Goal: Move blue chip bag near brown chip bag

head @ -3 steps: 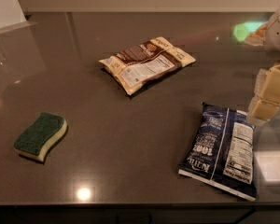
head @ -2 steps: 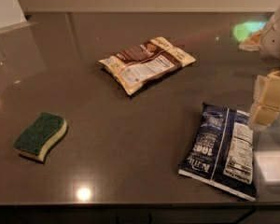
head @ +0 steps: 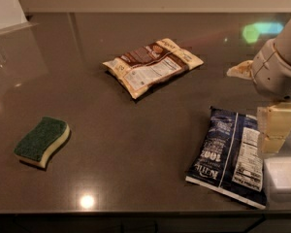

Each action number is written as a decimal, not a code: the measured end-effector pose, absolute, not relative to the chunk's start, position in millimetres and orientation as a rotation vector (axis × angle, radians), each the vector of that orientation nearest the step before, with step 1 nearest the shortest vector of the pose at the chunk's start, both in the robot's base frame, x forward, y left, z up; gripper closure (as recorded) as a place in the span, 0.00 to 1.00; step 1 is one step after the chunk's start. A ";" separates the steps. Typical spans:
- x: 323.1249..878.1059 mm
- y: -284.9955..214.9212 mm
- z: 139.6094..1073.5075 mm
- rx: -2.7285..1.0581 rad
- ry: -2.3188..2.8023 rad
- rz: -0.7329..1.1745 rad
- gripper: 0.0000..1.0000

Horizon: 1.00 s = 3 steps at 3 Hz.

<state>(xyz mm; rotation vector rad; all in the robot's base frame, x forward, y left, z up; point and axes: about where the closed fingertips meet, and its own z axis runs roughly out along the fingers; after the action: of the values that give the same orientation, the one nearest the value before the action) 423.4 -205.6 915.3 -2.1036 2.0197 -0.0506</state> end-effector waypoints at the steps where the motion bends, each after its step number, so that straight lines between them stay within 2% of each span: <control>1: 418.0 -205.5 900.2 -2.187 1.932 0.010 0.00; 3: 414.2 -215.0 870.2 -2.260 1.869 0.080 0.00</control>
Offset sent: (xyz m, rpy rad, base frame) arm -0.0150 -0.0110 -0.0514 0.0476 0.1017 0.1986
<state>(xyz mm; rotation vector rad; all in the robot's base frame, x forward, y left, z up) 414.2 -215.0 870.2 -2.2604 1.8695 0.0805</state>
